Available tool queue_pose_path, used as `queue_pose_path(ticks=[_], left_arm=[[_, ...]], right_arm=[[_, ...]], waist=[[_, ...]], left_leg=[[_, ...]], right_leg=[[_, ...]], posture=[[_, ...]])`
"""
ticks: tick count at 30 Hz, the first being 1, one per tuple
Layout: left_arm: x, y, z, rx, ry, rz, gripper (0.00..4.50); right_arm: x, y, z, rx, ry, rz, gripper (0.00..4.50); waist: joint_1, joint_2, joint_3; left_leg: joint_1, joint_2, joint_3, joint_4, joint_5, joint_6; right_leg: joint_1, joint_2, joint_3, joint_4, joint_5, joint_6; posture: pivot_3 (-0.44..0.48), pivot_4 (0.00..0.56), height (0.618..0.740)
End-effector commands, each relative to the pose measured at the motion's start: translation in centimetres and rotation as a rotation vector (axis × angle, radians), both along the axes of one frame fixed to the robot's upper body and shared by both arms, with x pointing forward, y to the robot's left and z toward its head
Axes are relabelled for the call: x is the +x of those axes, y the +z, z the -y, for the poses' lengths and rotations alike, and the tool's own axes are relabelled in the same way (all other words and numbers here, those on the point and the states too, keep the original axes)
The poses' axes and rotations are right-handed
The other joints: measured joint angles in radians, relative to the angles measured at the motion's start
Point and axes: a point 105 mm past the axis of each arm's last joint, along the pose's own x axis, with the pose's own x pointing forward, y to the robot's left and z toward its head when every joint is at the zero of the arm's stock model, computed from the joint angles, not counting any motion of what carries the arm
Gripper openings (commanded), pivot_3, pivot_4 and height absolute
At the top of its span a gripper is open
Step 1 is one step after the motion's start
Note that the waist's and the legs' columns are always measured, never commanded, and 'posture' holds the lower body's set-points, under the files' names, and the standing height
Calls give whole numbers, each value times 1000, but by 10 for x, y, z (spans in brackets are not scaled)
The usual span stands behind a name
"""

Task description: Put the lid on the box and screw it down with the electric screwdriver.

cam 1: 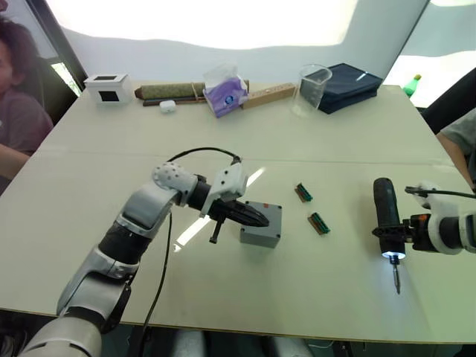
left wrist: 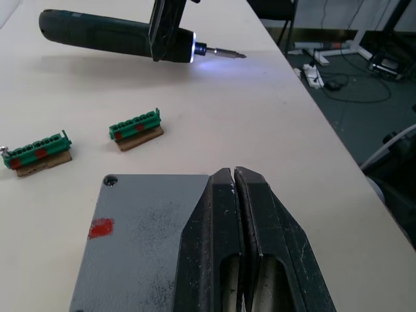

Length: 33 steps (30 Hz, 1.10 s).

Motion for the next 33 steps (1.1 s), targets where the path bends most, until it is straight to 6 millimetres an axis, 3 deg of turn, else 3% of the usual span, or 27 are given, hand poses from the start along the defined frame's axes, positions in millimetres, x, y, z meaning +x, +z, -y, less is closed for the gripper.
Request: queue_pose_path(ticks=[1, 6, 12, 15, 16, 20, 22, 25, 28, 33], left_arm=[[0, 1, -2, 2, 4, 24, 0], [10, 3, -7, -6, 57, 24, 0], [45, 25, -31, -109, 261, -16, 0], [65, 20, -43, -78, 373, 76, 0], [69, 14, -48, -36, 394, 104, 0], [63, -4, -59, 61, 367, 97, 0], [59, -20, -64, 118, 372, 87, 0], [56, -33, -66, 156, 377, 91, 0], [47, -40, -56, 128, 367, 46, 0], [34, -45, -43, 114, 332, 16, 0]], right_arm=[[5, 13, 4, -58, 8, 57, 4327], [9, 31, 1, -103, 52, 135, 4475], [23, 90, -9, -278, 132, 411, 4475], [30, 114, -35, -278, 245, 593, 4475], [29, 117, -53, -254, 323, 653, 4475], [1, 97, -126, -167, 701, 732, 4475], [-19, 65, -155, -105, 851, 666, 4475], [-29, 35, -172, -107, 929, 619, 4475], [-34, 7, -184, -107, 955, 589, 4475], [-34, -4, -196, -62, 967, 590, 4475]], waist=[[-1, 0, 0], [-1, 0, 0], [-3, 0, 0], [-2, 0, 0], [-2, 0, 0], [-2, 0, 0], [0, 0, 0], [2, -1, 0], [2, -2, 0], [-1, -3, 0]], left_leg=[[0, 0, 0, 0, 0, 0], [0, 0, 0, 0, 0, 0], [0, 0, 0, 0, -1, 1], [0, 0, 0, 0, -1, 2], [0, 0, 0, 0, -1, 2], [-1, 0, -1, 0, 1, -1], [-1, 0, -1, -1, 2, -3], [-2, 0, -1, 1, 2, -4], [-2, 0, -1, 2, 2, -4], [-2, 0, -2, 4, 3, -5]], right_leg=[[0, 0, 0, 0, 0, 0], [0, 0, 0, 0, 0, 0], [-2, 0, 0, 4, 0, 0], [-2, 0, 0, 4, 0, 0], [-2, 0, 0, 4, 0, 0], [-4, 1, -1, 6, 0, 0], [-5, 1, -1, 7, 0, 0], [-4, 0, -2, 7, 0, 0], [-4, -1, -1, 8, 0, 0], [-4, 0, -2, 11, 0, 0]], posture=[[0, 150, 739], [0, 150, 739], [0, 150, 739], [0, 150, 739], [0, 150, 739], [0, 150, 739], [0, 150, 739], [0, 150, 739], [0, 150, 739], [0, 150, 739]])
